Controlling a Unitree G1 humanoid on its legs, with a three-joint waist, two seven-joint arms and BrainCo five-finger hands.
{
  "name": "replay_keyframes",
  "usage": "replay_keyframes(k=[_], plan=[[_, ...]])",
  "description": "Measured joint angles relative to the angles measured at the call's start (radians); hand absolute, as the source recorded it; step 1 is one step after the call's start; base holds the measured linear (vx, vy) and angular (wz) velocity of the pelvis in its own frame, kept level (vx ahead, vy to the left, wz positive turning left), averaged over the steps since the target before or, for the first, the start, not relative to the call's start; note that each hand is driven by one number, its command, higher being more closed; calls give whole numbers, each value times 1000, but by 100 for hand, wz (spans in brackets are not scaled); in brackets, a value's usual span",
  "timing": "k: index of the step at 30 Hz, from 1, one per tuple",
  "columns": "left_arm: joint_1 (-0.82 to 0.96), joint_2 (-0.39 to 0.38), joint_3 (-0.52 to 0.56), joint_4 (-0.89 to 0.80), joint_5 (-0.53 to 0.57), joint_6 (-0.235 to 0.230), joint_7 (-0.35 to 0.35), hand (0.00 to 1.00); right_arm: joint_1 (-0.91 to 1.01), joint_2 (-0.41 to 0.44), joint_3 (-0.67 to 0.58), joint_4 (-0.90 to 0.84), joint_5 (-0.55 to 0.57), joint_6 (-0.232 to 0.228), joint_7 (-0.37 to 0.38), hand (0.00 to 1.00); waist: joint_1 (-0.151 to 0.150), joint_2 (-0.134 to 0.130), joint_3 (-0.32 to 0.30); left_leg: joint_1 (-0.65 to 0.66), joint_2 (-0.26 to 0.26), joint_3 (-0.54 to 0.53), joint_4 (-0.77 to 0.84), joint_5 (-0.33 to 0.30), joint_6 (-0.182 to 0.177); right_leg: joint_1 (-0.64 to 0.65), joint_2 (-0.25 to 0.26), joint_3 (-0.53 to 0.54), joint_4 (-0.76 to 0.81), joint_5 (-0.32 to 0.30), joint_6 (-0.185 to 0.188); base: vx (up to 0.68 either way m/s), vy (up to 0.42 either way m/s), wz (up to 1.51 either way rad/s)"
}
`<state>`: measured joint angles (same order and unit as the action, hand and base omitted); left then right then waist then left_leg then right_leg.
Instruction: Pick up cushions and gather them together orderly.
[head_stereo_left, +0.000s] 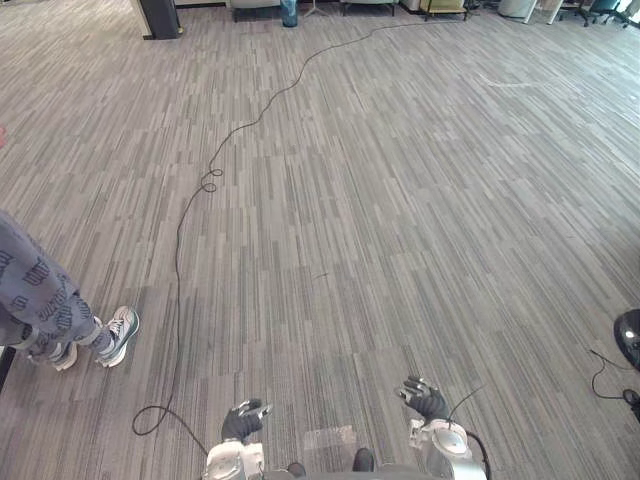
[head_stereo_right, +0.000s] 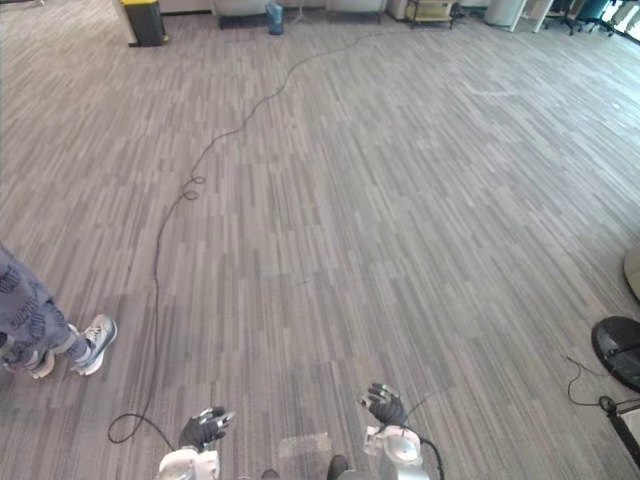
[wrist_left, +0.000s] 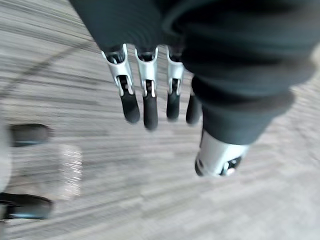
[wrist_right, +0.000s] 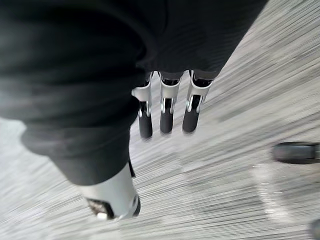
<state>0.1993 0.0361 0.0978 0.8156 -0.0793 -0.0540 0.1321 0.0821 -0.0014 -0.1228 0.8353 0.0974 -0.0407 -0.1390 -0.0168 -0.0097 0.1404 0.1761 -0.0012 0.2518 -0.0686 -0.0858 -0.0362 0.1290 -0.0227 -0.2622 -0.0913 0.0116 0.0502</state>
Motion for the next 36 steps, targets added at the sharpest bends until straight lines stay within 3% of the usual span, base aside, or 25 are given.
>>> replay_keyframes(k=[12,31,36], plan=[[-61,-1,77,119,0,14,-2,0,-27,0,-88,132,2,25,-11,0,1,-17,11,4,-4,-7,-21,13,6,0,0,-9,-1,-1,0,-34,-11,1],[-89,12,61,159,21,21,-2,0,-43,2,-148,189,42,32,-9,0,1,-21,15,-2,-11,-38,-34,28,16,-1,-6,-50,0,-6,-1,-40,-11,5],[-103,20,60,158,20,23,-2,0,-46,1,-149,202,59,28,-9,0,1,-29,29,-37,-11,-58,-34,35,13,-19,-6,-78,3,-22,-17,-40,-20,13]])
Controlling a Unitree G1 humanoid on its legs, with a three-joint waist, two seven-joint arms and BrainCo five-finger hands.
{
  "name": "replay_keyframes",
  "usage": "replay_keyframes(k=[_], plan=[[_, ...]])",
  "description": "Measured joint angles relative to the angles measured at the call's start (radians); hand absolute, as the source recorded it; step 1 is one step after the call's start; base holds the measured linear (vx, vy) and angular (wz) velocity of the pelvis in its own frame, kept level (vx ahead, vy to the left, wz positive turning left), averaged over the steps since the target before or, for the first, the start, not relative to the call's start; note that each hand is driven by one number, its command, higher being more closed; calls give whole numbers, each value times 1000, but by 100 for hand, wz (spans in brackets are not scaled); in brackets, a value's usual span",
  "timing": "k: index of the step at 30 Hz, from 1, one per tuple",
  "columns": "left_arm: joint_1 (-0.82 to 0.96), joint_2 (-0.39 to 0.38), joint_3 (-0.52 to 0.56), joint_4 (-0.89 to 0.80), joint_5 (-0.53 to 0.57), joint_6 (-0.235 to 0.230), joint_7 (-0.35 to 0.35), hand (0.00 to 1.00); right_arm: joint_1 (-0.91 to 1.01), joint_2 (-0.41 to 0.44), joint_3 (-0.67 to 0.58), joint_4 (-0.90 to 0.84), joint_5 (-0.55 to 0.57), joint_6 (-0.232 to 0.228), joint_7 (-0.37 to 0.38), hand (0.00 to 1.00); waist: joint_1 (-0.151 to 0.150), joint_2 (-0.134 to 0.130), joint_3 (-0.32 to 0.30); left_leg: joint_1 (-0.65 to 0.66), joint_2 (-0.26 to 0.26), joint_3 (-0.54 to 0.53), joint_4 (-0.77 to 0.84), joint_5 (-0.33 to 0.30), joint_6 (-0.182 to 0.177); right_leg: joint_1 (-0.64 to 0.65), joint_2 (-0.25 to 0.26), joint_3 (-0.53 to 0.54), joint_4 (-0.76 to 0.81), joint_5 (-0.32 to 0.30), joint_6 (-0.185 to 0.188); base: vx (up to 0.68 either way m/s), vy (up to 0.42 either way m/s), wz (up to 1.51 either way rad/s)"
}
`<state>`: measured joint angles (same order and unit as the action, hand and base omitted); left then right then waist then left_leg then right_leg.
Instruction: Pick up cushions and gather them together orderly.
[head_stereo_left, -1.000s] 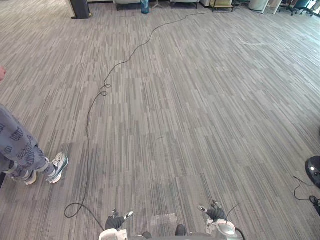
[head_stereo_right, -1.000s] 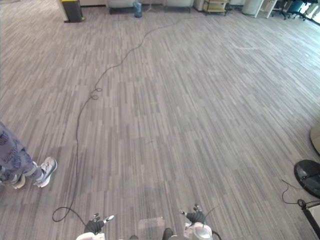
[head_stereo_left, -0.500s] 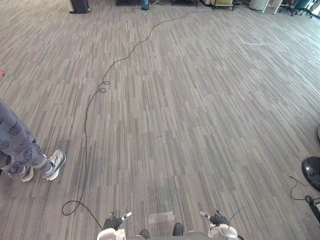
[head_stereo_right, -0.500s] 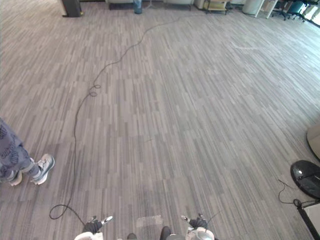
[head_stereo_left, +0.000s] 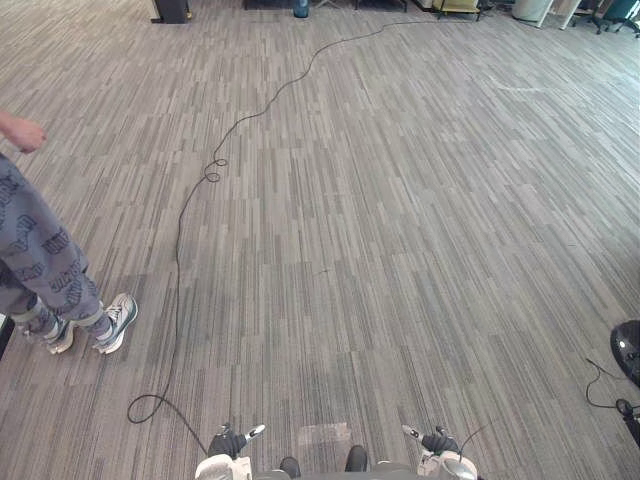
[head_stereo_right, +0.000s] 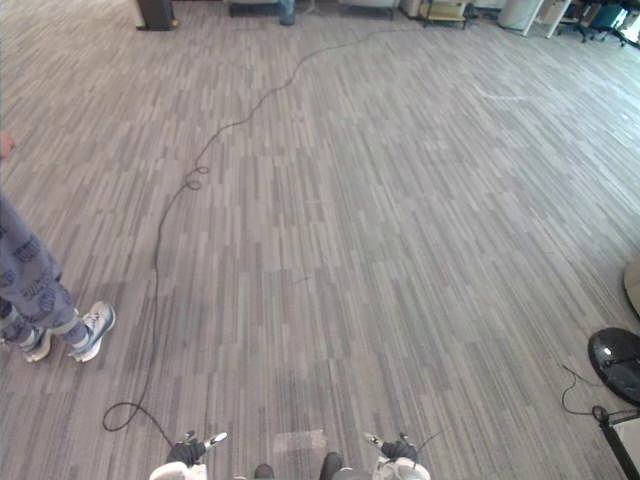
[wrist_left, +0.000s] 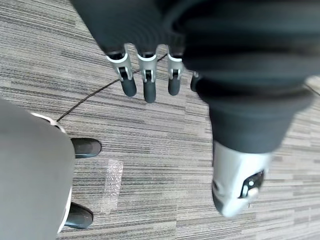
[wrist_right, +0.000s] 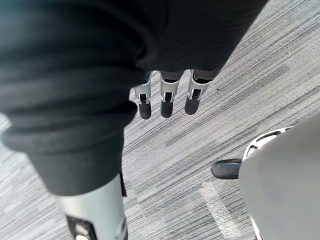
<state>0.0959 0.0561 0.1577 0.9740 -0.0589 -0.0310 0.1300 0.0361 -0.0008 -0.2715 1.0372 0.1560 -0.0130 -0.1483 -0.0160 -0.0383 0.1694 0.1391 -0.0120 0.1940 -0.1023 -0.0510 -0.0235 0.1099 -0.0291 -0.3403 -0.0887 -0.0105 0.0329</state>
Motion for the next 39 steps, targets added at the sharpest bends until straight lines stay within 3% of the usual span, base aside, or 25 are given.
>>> replay_keyframes(k=[2,4,8,9,12,15,16,17,18,19,21,22,23,24,26,27,29,31,32,34,35,36,37,38,39], plan=[[-6,2,0,0,0,0,-1,0,-3,0,-4,0,2,-2,0,0,0,1,10,-9,2,-3,3,-4,-6,-4,0,-9,1,-12,2,14,-25,12],[-10,7,1,-1,0,1,-2,0,-6,1,-10,-1,2,-5,0,0,-2,-2,16,-46,6,11,66,-35,-41,-16,-12,-17,31,-34,-6,48,-11,22],[-32,15,12,-26,-3,0,-3,0,-9,2,-31,-1,4,-6,-1,0,3,-27,50,-192,51,172,427,-103,-82,-27,-65,-34,135,-121,-15,59,-19,29],[-35,8,20,-44,-5,-5,-3,0,-8,-1,-29,-2,4,-6,-5,0,19,-9,58,-269,130,260,625,-162,-66,-8,-60,-36,139,-141,-29,79,-15,-14],[-43,3,18,-45,-12,-5,-4,0,-14,-15,-29,-2,12,-5,-9,0,14,14,69,-334,216,322,682,-217,-43,35,-74,-30,154,-179,-12,207,74,-12],[-46,4,17,-54,-24,-6,-6,0,-14,-22,-27,-1,12,-4,-12,0,14,11,70,-396,191,318,567,-184,-42,52,-116,-21,152,-207,23,250,171,-4],[-48,2,17,-62,-29,-7,-4,0,-14,-27,-26,0,12,-3,-17,0,14,10,70,-428,156,316,435,-109,-46,60,-145,-21,151,-222,49,435,334,-7],[-47,1,10,-63,-34,-10,-4,0,-13,-32,-15,1,12,-2,-20,0,22,11,70,-434,131,303,326,19,-32,69,-163,-11,145,-237,80,552,389,-19],[-48,0,9,-63,-37,-11,-3,0,-14,-35,1,2,12,0,-20,0,29,6,66,-428,110,296,323,54,29,77,-174,-2,137,-241,90,517,320,-11],[-60,13,10,-68,-38,-10,-4,0,-29,-16,18,-2,11,-2,-18,0,22,-20,75,-452,95,303,377,-3,45,90,-195,9,125,-221,74,386,178,-3],[-69,25,26,-80,-40,-11,-4,0,-38,6,18,0,7,-4,-16,0,26,-41,82,-476,103,308,490,-76,78,92,-214,41,148,-190,98,494,235,2],[-70,25,30,-78,-41,-10,-2,0,-37,5,18,2,-2,-3,-13,0,33,-43,81,-458,118,318,544,-151,81,54,-235,88,273,-187,121,580,322,-17],[-69,24,30,-76,-40,-9,-1,0,-38,3,18,1,-2,-4,-12,0,34,-41,82,-446,120,321,548,-169,79,32,-241,104,337,-185,128,569,346,-35],[-69,29,21,-65,-38,-5,-1,0,-38,2,18,-3,-3,-6,-9,0,31,-42,82,-397,117,330,541,-202,76,-53,-272,142,568,-155,170,357,229,-20],[-70,40,8,-42,-29,1,-1,0,-37,0,18,-20,0,-7,-7,0,15,-45,84,-326,107,329,520,-236,70,-179,-291,169,891,-127,196,444,176,-10],[-66,38,7,-29,-25,6,1,0,-36,-8,23,-39,-1,-7,-7,0,15,-33,93,-243,100,333,472,-251,61,-257,-294,146,1080,-148,158,452,93,-14],[-62,32,-1,-29,-23,11,1,0,-36,-12,24,-56,-1,-16,-7,0,10,-20,101,-120,90,339,382,-256,53,-330,-279,81,1166,-194,85,452,55,-24],[-59,25,-7,-30,-24,10,1,0,-41,-23,39,-91,-1,-27,-6,0,-3,0,112,-28,90,342,312,-256,47,-426,-244,26,1126,-249,43,445,25,-6],[-72,23,-23,-30,-24,8,1,0,-49,-35,44,-113,0,-33,-1,0,-14,14,123,14,93,342,284,-254,44,-488,-223,-11,1034,-269,17,566,-48,23],[-94,8,-30,-30,-25,6,1,0,-74,-65,46,-118,0,-36,2,0,-36,42,141,77,119,337,260,-253,42,-553,-167,-61,719,-219,1,551,-83,37],[-95,6,-31,-30,-24,3,1,0,-74,-72,48,-114,-1,-35,1,0,-40,43,142,108,118,328,245,-250,36,-553,-143,-74,570,-140,-9,615,-157,53],[-82,9,-31,-30,-24,-1,1,0,-53,-70,55,-93,-1,-31,1,0,-43,10,136,172,91,305,216,-237,-37,-532,-127,-68,344,32,-32,642,-182,52],[-78,10,-29,-28,-24,-3,1,0,-46,-70,58,-84,0,-33,3,0,-45,-2,134,197,87,286,210,-240,-54,-528,-128,-45,353,131,-93,748,-211,29],[-80,-19,-23,-13,-21,-3,1,0,-61,-102,49,-71,-2,-29,5,0,-42,54,137,222,133,264,212,-233,-92,-562,-107,-37,484,48,-127,468,-156,7],[-79,-30,-26,-11,-21,-2,0,0,-60,-110,47,-71,-3,-27,6,0,-46,67,130,202,158,232,267,-215,-123,-588,-103,-32,559,-32,-125,678,-307,-1]])
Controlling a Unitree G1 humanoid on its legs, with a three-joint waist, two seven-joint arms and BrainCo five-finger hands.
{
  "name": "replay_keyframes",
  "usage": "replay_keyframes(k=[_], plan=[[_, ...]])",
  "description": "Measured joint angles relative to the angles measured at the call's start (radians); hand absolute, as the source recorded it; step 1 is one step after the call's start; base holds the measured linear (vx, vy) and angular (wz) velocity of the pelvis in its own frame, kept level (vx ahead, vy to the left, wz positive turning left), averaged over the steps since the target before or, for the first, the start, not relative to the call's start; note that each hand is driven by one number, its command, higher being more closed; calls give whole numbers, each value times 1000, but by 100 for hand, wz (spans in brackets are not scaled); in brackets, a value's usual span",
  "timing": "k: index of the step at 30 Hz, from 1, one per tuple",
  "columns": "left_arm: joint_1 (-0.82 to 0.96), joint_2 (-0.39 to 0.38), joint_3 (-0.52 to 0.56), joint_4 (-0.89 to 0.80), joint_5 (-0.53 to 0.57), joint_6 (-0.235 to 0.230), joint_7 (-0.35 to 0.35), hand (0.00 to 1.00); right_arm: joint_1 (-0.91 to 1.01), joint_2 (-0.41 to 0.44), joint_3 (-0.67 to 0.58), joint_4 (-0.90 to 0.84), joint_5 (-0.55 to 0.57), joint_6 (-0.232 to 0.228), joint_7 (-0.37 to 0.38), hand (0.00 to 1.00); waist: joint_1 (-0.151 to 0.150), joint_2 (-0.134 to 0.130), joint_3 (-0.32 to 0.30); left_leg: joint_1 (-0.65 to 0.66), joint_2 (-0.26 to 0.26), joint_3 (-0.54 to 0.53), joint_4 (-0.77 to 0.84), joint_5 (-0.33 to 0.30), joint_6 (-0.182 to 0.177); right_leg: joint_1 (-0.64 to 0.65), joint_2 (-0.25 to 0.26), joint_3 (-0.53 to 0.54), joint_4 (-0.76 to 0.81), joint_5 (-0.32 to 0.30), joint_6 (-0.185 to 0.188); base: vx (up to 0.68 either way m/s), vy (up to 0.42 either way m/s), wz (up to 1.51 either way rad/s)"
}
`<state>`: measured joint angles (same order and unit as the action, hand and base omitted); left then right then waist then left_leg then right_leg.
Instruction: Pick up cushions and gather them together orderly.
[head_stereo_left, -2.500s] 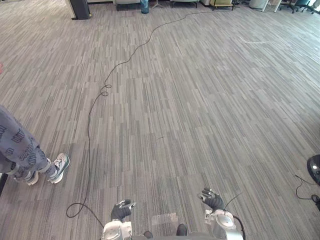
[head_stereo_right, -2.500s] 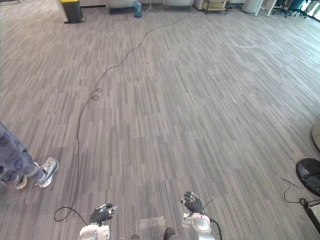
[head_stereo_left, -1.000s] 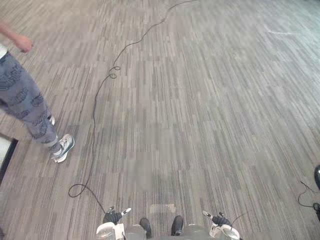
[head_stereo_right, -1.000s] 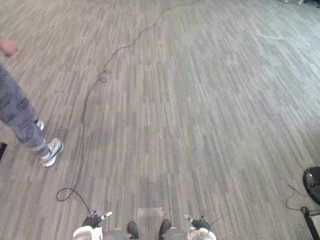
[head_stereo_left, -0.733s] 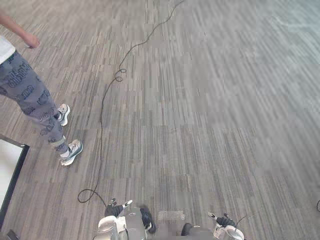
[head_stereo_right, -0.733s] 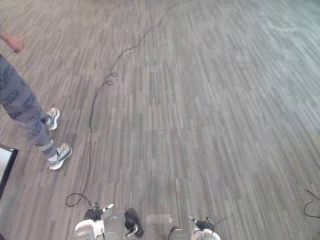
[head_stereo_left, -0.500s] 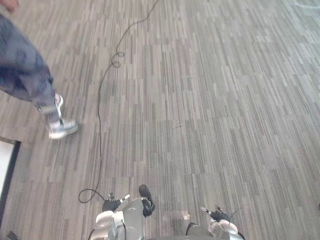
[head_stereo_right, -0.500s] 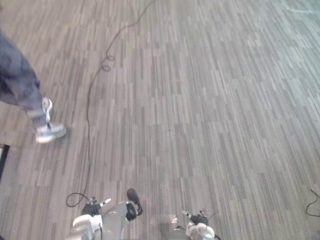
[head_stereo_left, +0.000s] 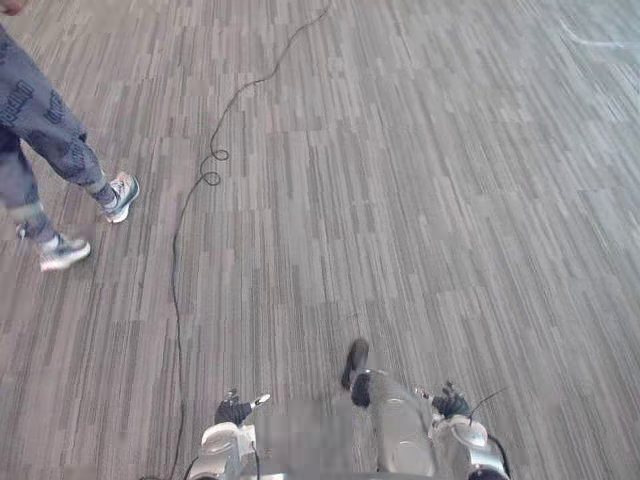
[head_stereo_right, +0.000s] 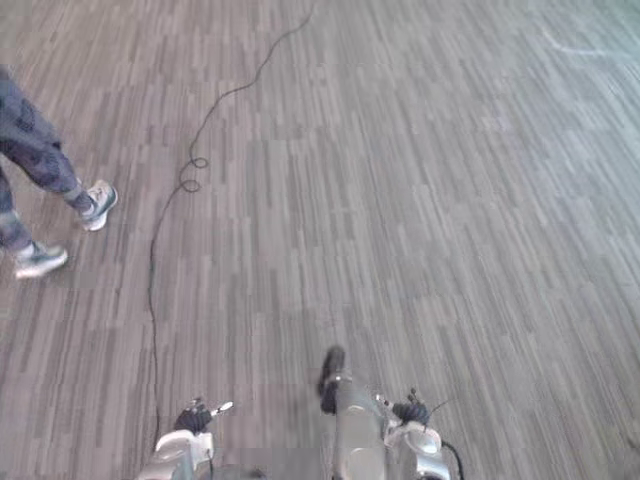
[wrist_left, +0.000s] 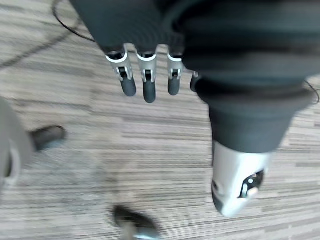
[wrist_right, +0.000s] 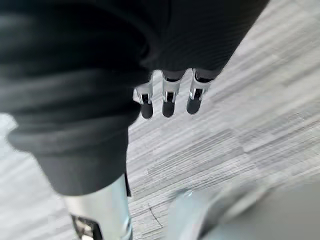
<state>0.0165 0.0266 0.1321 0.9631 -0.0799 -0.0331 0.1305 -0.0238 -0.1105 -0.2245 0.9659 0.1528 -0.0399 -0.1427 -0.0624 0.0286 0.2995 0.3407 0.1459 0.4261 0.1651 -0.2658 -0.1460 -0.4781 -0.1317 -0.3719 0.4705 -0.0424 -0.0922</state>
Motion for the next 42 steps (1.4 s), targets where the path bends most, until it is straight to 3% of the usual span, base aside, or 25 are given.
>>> replay_keyframes(k=[2,3,4,7,9,11,12,14,16,17,19,21,22,24,27,29,30,31,32,33,35,37,38,40,42], plan=[[-1,-16,2,2,1,1,0,0,5,4,-32,-4,2,4,2,0,-3,28,9,-96,95,-64,272,37,-24,33,19,-34,48,-103,9,624,-333,6],[1,-24,14,-3,0,3,-2,0,16,12,-44,-10,3,12,0,0,-1,36,13,-177,169,-97,511,144,-9,93,46,-40,42,-140,-9,559,-210,6],[1,-29,38,-25,1,2,-4,0,35,22,-45,-18,6,11,-8,0,3,35,17,-270,241,-102,764,119,-5,191,78,-48,13,-177,-18,543,-178,7],[2,-32,53,-77,1,-3,-4,0,67,60,-44,-55,25,10,-16,0,17,-1,19,-424,273,-28,884,24,47,385,99,-48,-104,-224,-16,439,-108,13],[1,-31,52,-114,0,-6,-6,0,66,78,-36,-51,35,11,-16,0,27,-20,10,-535,248,28,754,0,67,468,105,-42,-197,-223,2,473,-109,2],[-4,-32,46,-139,-1,-10,-7,0,59,88,-29,-43,41,12,-15,0,59,-27,9,-614,158,35,430,24,56,553,99,-7,-281,-207,41,559,6,-53],[-2,-33,46,-142,-2,-13,-7,0,53,93,-41,-34,43,12,-16,0,73,-28,10,-624,95,14,189,96,41,603,90,27,-322,-212,60,565,93,-78],[4,-32,45,-147,-2,-14,-6,0,44,92,-40,-16,43,11,-20,0,87,-20,5,-658,56,-69,41,183,15,665,91,86,-370,-229,101,596,202,-106],[5,-20,44,-143,-3,-19,-5,0,39,93,-36,7,42,11,-24,0,105,-34,-4,-649,18,-149,47,326,54,725,70,162,-400,-246,135,703,298,-107],[2,6,43,-136,-3,-18,-5,0,42,121,-36,10,42,11,-23,0,97,-81,-23,-658,-11,-156,94,296,88,709,23,196,-368,-245,136,789,329,-67],[-1,27,43,-135,-7,-19,-5,0,47,133,-44,13,42,11,-21,0,97,-110,-25,-664,7,-108,230,191,119,636,-17,251,-185,-236,169,623,264,-69],[-2,61,9,-95,-12,-5,-5,0,47,132,-37,4,41,9,-14,0,88,-129,-24,-523,-1,-31,257,58,120,438,-136,226,354,-120,288,670,273,-86],[4,65,-23,-80,-19,2,-4,0,46,124,-36,-13,39,9,-7,0,63,-116,-16,-434,0,-14,240,20,114,378,-183,151,517,-148,238,544,165,-57],[12,64,-56,-77,-25,2,-4,0,42,105,-5,-18,31,3,-1,0,59,-103,-13,-294,2,52,141,10,106,280,-197,55,565,-202,159,496,99,-69],[10,66,-81,-71,-34,2,-6,0,36,105,-2,-58,19,-7,9,0,42,-91,-9,-165,10,131,38,16,94,141,-184,-141,378,-244,107,550,79,-68],[-1,61,-81,-65,-34,2,-7,0,14,90,-2,-49,13,-6,14,0,41,-78,-1,-90,24,190,-8,25,78,101,-128,-271,124,-185,49,576,10,-64],[5,59,-79,-59,-35,2,-7,0,17,88,-1,-48,11,-6,16,0,38,-78,-1,-33,18,214,-28,34,46,98,-73,-334,-86,-77,23,769,-24,-54],[21,58,-79,-49,-29,2,-7,0,37,87,1,-47,3,-5,17,0,26,-95,-11,30,-10,217,-31,32,-20,113,-40,-334,-242,57,-32,678,-52,-28],[25,57,-78,-39,-27,1,-8,0,42,81,-1,-48,5,-6,20,0,17,-95,-13,55,-13,209,-31,27,-43,114,-43,-302,-223,125,-124,709,-60,-42],[21,18,-74,-15,-14,3,-7,0,19,29,-7,-47,-1,-5,23,0,9,-15,-22,92,39,207,-14,40,-82,79,-23,-292,-72,39,-159,674,-75,-39],[9,-2,-80,-10,9,1,-10,0,22,15,-15,-48,-1,-4,28,0,-2,28,-34,3,135,151,244,96,-124,62,-10,-275,28,-82,-133,639,-106,-47],[6,-5,-71,-8,19,2,-11,0,22,16,-16,-47,2,5,23,0,7,53,-30,-135,266,103,649,92,-42,139,66,-243,-7,-123,-137,628,-147,-68],[11,-16,-53,-15,19,3,-11,0,31,31,-15,-48,5,13,18,0,13,45,-19,-197,284,68,808,43,-41,244,112,-203,-63,-140,-134,509,-98,-66],[23,-15,-32,-53,18,-4,-11,0,45,63,3,-49,5,14,18,0,18,23,-14,-304,260,44,858,-9,-10,390,154,-141,-172,-163,-109,380,-78,-60],[35,-9,-29,-100,9,-13,-16,0,44,69,13,-46,2,19,22,0,52,9,-24,-464,201,36,708,-44,38,496,185,-43,-272,-161,-56,395,-56,-111]])
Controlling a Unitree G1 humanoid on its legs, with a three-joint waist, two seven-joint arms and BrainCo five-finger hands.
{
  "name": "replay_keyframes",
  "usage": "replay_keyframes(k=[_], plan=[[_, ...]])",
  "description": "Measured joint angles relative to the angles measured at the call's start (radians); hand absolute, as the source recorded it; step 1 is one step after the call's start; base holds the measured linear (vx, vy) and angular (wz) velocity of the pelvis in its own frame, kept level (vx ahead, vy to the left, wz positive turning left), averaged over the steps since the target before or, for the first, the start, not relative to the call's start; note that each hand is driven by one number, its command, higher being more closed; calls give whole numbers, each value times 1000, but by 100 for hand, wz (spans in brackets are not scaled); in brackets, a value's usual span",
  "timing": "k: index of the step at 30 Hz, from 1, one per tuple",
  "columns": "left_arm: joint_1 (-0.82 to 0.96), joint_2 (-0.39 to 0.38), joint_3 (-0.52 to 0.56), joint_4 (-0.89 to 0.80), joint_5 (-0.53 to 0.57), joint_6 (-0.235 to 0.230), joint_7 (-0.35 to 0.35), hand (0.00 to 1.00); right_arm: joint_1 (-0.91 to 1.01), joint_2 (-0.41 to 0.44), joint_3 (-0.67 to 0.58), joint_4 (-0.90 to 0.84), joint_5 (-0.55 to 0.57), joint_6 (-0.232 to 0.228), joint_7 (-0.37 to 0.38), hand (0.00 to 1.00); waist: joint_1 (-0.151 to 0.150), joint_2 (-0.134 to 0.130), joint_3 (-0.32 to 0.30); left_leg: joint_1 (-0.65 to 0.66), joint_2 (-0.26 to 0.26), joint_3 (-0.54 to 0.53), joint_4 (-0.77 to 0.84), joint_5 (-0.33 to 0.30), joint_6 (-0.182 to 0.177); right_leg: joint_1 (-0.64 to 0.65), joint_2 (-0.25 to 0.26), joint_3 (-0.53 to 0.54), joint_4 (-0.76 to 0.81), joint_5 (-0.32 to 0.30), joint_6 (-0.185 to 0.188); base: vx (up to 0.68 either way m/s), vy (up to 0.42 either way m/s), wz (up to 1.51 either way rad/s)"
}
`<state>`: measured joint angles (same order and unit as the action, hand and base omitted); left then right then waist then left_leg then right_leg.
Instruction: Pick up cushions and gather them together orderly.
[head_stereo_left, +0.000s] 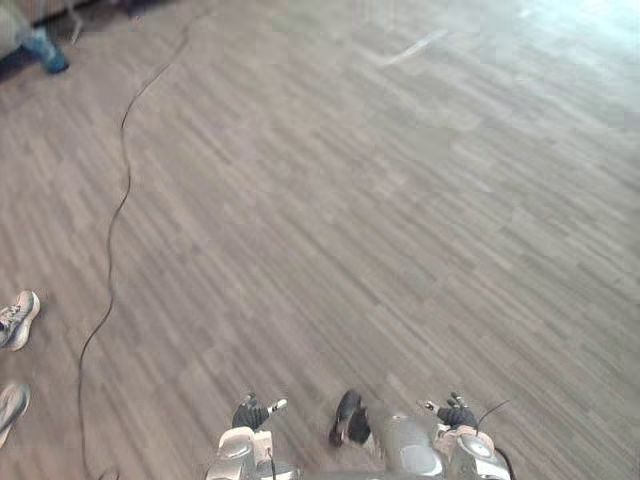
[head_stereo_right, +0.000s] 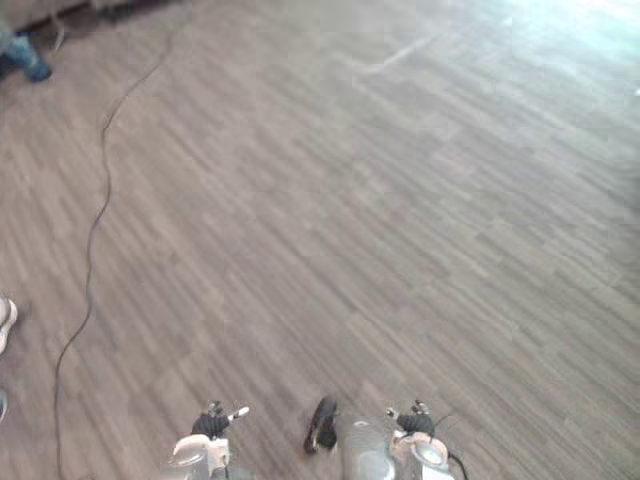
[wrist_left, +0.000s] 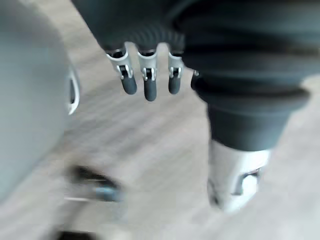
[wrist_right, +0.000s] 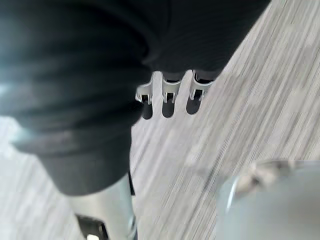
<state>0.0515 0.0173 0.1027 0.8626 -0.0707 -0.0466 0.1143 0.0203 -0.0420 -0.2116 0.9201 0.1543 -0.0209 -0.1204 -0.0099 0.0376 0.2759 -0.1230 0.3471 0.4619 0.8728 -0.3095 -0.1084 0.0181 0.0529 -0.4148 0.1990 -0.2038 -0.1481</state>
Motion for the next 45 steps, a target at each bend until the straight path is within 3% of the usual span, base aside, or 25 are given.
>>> replay_keyframes(k=[2,3,5,7,8,10,12,13,15,19,22,23,24,25,26,27,29,30,33,35,37,40,41,43,45], plan=[[5,-3,31,-22,-12,-8,-4,0,-2,3,8,-1,0,3,0,0,25,-3,7,-96,-56,-39,-187,16,20,62,4,61,-40,-13,18,431,44,-133],[15,-2,42,-26,-18,-10,-4,0,-3,2,9,-1,-2,1,-1,0,28,0,12,-127,-116,-104,-423,82,-8,114,-1,110,-64,-25,48,517,148,-132],[40,-6,55,-31,-31,-15,-3,0,5,-2,10,1,-4,1,-4,0,33,10,8,-171,-134,-145,-590,142,-36,167,8,164,-98,-46,75,479,194,-92],[42,-6,63,-38,-43,-16,-3,0,19,-5,10,4,-4,1,-10,0,54,16,1,-212,-136,-145,-678,192,-12,231,10,217,-125,-78,116,546,266,-93],[38,-1,66,-43,-48,-16,-7,0,31,3,9,9,-7,3,-10,0,71,-13,-8,-208,-164,-178,-664,287,21,252,-20,251,-106,-120,131,707,348,-92],[36,33,65,-37,-44,-15,-8,0,55,41,10,14,-16,2,-8,0,68,-94,-54,-204,-237,-187,-618,328,55,196,-108,274,70,-180,196,842,317,-67],[25,68,62,-10,-43,-14,-5,0,46,63,11,42,-31,-2,0,0,56,-144,-52,-132,-265,-145,-581,275,102,25,-213,280,507,-89,288,787,292,-59],[9,81,52,21,-36,-2,-2,0,42,69,4,37,-29,-5,2,0,42,-148,-40,-48,-283,-133,-579,211,112,-51,-281,253,730,-9,289,677,266,-40],[14,77,34,41,-28,11,-1,0,38,52,-2,30,-36,-8,8,0,30,-124,-26,92,-272,-113,-600,141,109,-96,-313,189,839,-40,236,572,182,-39],[2,68,-24,83,-17,11,-4,0,9,28,1,0,-38,-19,19,0,-9,-81,-25,308,-250,-60,-742,108,86,-300,-307,-12,590,-97,165,652,128,-20],[-7,55,-41,93,3,11,-5,0,-9,12,11,3,-36,-16,24,0,-21,-73,-17,422,-262,-37,-803,99,67,-353,-215,-78,32,129,166,636,-12,6],[7,57,-43,93,12,11,-5,0,-7,9,11,4,-38,-16,24,0,-33,-79,-20,480,-273,-41,-803,73,25,-350,-197,-54,-18,171,147,756,-81,28],[12,47,-32,102,20,11,-5,0,-2,0,5,-4,-34,-16,27,0,-58,-81,-26,553,-280,-62,-788,52,-8,-363,-192,23,85,263,46,916,-139,20],[14,42,-33,104,26,11,-4,0,-3,-12,3,-5,-35,-19,29,0,-58,-60,-33,556,-263,-63,-754,51,-10,-378,-191,26,152,255,40,754,-166,1],[21,30,-42,104,33,11,-6,0,-3,-21,-7,-6,-36,-19,32,0,-54,-32,-43,528,-219,-68,-633,51,-10,-381,-183,17,218,192,27,822,-252,-17],[21,14,-31,104,50,11,-6,0,-3,-23,-21,-14,-35,-16,32,0,-55,10,-40,402,-110,-104,-307,117,-47,-338,-140,14,229,119,29,642,-231,-19],[23,-2,12,87,51,11,-9,0,-1,-19,-18,-24,-34,-4,30,0,-48,37,-31,269,0,-99,27,115,-67,-248,-68,28,185,89,16,649,-177,-35],[24,1,32,72,51,11,-10,0,3,0,-14,-23,-35,7,29,0,-44,22,-20,215,28,-79,107,66,-65,-151,-41,40,139,65,15,517,-96,-38],[26,16,35,42,49,3,-10,0,4,3,-3,10,-32,12,29,0,-38,-22,-8,98,-40,-57,-34,0,-4,23,-27,83,15,45,38,593,-98,-29],[30,19,38,31,48,-7,-10,0,-6,-10,-2,46,-34,13,21,0,-11,-21,-12,-22,-136,-125,-302,8,2,106,-28,147,-55,32,61,500,9,-86],[30,-1,70,26,23,-17,-10,0,-1,-8,-3,57,-35,12,19,0,7,-1,-4,-77,-184,-208,-584,118,-20,195,-27,204,-107,9,96,513,138,-89],[35,1,74,11,-9,-25,-11,0,12,-9,1,64,-35,12,7,0,19,1,-6,-138,-171,-209,-657,210,-11,293,-31,267,-146,-53,141,559,289,-76],[36,12,74,11,-12,-27,-11,0,12,4,2,79,-36,12,3,0,26,-24,-21,-138,-180,-200,-630,295,2,305,-60,292,-139,-83,159,635,346,-73],[35,32,75,13,-12,-27,-11,0,24,25,0,83,-36,11,2,0,20,-71,-46,-139,-231,-204,-579,305,33,245,-128,316,32,-123,201,715,335,-65],[33,54,72,28,-9,-26,-9,0,16,46,-11,83,-36,3,9,0,18,-112,-49,-75,-283,-176,-574,267,99,106,-214,320,391,-80,268,613,304,-46]])
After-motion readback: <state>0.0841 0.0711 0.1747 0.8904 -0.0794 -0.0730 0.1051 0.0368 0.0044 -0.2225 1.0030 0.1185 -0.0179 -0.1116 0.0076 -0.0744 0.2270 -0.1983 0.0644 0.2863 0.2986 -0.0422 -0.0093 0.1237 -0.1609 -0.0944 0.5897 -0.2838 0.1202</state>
